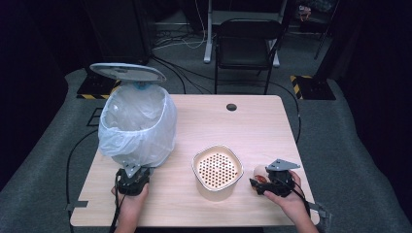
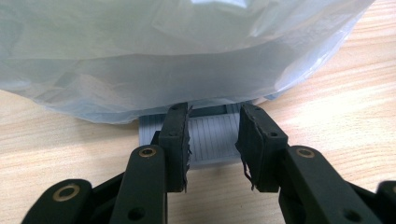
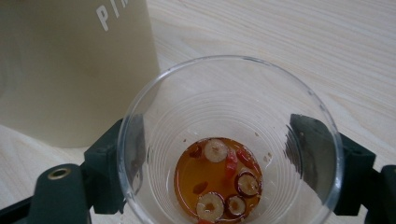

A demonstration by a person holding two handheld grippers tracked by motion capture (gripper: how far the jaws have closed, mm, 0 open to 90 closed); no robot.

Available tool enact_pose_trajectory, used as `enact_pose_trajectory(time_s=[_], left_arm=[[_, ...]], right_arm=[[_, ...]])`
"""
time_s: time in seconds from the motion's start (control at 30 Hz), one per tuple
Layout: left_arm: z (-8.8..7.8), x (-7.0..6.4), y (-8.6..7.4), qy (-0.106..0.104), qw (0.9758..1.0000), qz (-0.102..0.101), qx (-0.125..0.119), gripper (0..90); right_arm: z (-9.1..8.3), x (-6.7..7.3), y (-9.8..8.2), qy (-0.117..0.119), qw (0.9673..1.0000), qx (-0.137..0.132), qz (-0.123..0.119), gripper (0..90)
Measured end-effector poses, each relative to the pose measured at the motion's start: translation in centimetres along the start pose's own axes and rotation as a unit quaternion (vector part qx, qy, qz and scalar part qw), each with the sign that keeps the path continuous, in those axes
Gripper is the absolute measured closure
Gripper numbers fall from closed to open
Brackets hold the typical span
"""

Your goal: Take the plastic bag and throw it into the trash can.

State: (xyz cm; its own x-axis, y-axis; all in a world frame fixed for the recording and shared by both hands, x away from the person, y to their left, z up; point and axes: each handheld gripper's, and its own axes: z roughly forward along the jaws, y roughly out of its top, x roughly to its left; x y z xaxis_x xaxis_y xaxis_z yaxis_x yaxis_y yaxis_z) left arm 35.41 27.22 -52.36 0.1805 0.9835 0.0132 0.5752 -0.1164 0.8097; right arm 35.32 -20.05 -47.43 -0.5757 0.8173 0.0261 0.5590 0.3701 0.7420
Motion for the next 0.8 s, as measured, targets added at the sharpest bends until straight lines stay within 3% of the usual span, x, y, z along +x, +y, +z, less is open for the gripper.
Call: enact_pose_trajectory(time_s=[0.23, 0.53, 0.8], left_arm=[[0.0, 0.0, 0.0, 0.0, 1.0, 0.0, 0.0, 63.9], [0.0, 0.0, 0.0, 0.002, 1.0, 0.001, -0.002, 63.9], [0.1, 0.0, 0.0, 0.001, 1.0, -0.002, -0.004, 63.8]], right_arm=[[0.5, 0.2, -0.2, -0.016, 0.9996, 0.015, -0.018, 24.3], [0.2, 0.0, 0.2, -0.011, 0.9997, 0.017, -0.013, 28.1], [-0.8, -0.5, 1.9, -0.012, 0.9993, 0.008, -0.034, 30.7]])
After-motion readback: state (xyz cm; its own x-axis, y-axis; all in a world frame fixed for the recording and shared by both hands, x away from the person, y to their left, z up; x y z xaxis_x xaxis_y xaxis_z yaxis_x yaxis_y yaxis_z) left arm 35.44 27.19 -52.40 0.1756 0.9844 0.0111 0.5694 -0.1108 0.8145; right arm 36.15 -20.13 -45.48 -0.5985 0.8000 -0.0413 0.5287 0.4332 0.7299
